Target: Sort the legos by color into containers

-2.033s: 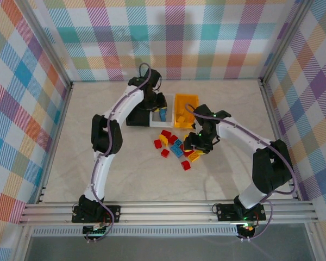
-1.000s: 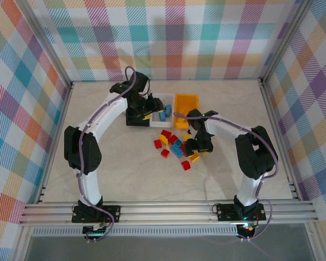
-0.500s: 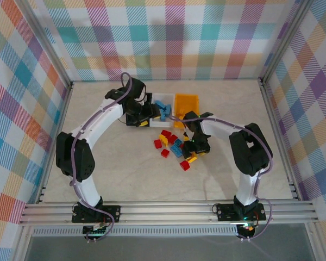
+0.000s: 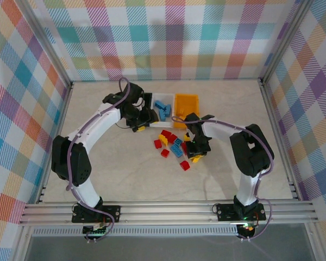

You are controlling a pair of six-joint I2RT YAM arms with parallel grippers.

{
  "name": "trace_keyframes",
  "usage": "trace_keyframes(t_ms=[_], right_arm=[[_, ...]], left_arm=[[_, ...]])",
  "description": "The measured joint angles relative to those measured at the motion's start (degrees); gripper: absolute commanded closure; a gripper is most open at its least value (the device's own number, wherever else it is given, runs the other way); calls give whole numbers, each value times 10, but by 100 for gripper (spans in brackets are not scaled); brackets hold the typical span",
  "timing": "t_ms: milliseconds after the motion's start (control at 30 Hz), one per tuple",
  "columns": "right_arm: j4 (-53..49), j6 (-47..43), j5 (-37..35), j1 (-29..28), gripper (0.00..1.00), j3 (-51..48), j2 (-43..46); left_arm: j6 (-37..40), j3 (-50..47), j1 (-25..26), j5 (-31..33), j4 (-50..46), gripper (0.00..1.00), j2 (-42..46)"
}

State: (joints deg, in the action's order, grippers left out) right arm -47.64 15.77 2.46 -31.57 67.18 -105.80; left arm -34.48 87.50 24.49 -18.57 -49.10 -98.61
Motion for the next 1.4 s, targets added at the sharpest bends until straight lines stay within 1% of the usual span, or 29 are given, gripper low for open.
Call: trace_keyframes(t_ms=[33,133,400,533,633,700,800,933,1067,1133,1233,1367,1400], right_arm=[[0,2,2,0,78,-1,2],[0,12,10,0,80,-5,10],[-35,25,9,-1,79,6,64],[-72,27,6,9,79,76,77],[-90,26,5,30,78,166,64],[-97,27,5,47,78,237,40],[-104,27,1,64,78,346,-23],[-112,26,-11,78,78,481,-137],[-127,27,-19,82,76,580,-242],[-138,27,-21,84,72,622,-286],[-151,31,-24,87,62,668,-330],[-163,30,-25,87,49,682,-333],[-165,31,-25,87,48,682,-330]], left_arm=[[0,-4,0,0,0,33,2],[0,-15,-2,0,0,32,7],[7,-35,-4,2,-2,30,24],[20,-40,-4,2,-3,30,40],[28,-56,-4,1,-3,30,59],[30,-74,-4,1,-3,30,73],[31,-107,-4,0,-4,30,94],[30,-150,5,2,-7,30,118],[28,-183,18,2,-18,29,144],[26,-195,24,2,-20,29,157],[24,-206,28,4,-20,28,170],[22,-207,30,6,-18,28,171],[21,-207,31,6,-17,28,171]])
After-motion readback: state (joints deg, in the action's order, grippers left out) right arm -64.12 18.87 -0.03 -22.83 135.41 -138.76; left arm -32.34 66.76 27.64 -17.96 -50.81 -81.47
